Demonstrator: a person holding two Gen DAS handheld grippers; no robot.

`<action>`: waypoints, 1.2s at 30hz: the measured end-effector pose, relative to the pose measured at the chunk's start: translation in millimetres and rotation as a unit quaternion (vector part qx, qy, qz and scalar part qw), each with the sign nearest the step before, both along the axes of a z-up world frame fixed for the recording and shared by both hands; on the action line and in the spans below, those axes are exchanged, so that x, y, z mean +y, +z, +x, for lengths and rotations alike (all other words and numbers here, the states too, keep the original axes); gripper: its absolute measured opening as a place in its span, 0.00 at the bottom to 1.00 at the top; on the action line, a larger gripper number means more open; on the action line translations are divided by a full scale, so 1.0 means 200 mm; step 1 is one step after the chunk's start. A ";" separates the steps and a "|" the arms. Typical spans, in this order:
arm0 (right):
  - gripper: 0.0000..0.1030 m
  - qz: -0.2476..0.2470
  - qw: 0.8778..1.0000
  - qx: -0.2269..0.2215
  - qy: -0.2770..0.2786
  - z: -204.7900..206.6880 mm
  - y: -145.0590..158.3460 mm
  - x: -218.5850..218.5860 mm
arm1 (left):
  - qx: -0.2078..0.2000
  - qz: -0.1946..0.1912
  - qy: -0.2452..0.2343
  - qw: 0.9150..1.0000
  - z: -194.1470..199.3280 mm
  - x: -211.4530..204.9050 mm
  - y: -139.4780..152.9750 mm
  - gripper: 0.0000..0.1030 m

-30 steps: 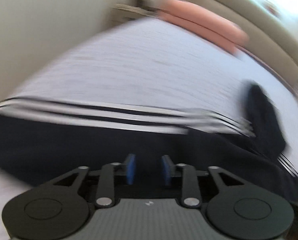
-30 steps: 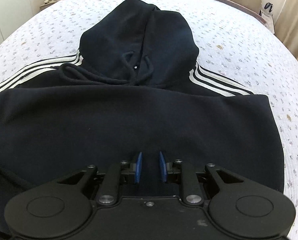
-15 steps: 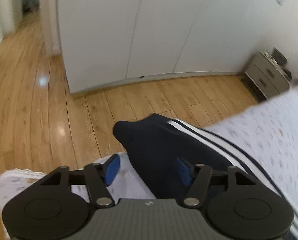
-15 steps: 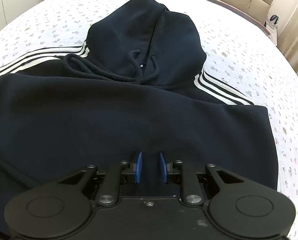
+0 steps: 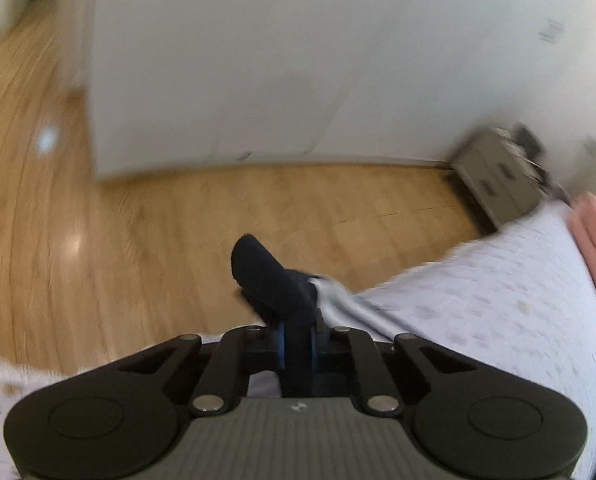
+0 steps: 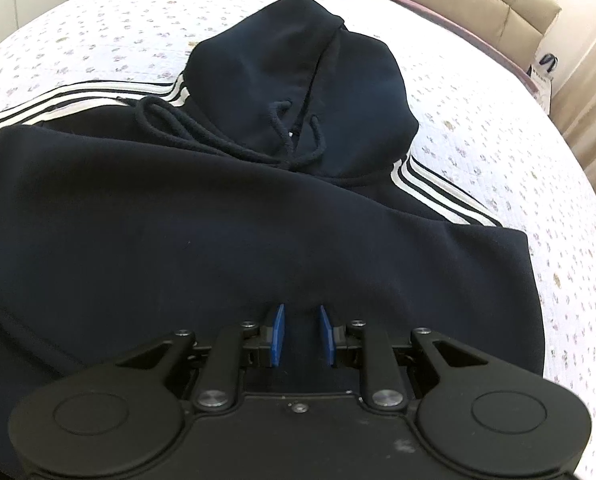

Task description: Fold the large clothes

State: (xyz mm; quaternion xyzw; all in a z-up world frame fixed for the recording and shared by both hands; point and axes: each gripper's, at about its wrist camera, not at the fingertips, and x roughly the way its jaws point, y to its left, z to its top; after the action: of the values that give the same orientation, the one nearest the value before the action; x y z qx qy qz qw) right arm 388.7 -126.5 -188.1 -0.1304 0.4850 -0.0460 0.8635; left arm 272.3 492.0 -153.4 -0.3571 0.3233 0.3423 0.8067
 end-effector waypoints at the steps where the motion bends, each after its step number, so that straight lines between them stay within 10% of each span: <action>1: 0.25 0.006 1.000 -0.005 0.002 -0.01 0.00 -0.01 | -0.008 0.018 -0.022 1.000 0.02 -0.07 0.07 0.11; 6: 0.25 0.069 0.997 -0.034 -0.017 -0.03 0.07 -0.11 | -0.054 0.091 -0.153 0.983 0.14 -0.52 0.40 0.11; 12: 0.25 0.112 0.991 -0.071 -0.013 -0.06 0.24 -0.23 | -0.105 0.122 -0.318 0.934 0.34 -1.23 0.59 0.11; 25: 0.26 0.281 0.956 -0.080 -0.018 -0.20 0.56 -0.79 | -0.155 0.076 -0.539 0.824 0.56 -2.78 0.41 0.13; 27: 0.27 0.282 0.955 -0.081 -0.033 -0.22 0.56 -0.87 | -0.133 0.065 -0.574 0.806 0.56 -2.95 0.31 0.20; 29: 0.30 0.283 0.955 -0.070 -0.046 -0.23 0.52 -0.94 | -0.097 0.053 -0.598 0.794 0.53 -3.07 0.19 0.48; 32: 0.41 0.302 0.951 -0.037 -0.052 -0.22 0.42 -0.99 | -0.047 0.049 -0.616 0.785 0.49 -3.12 0.03 0.50; 36: 0.68 0.327 0.944 -0.011 -0.043 -0.19 0.32 -0.96 | -0.019 0.045 -0.589 0.807 0.43 -2.95 -0.02 0.50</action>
State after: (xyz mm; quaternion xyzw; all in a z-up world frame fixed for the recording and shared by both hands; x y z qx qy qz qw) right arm 351.6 -317.7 -124.6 0.1806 0.4693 0.0762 0.8610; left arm 358.8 -98.5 -156.5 -0.0675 0.4406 -0.1912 0.8745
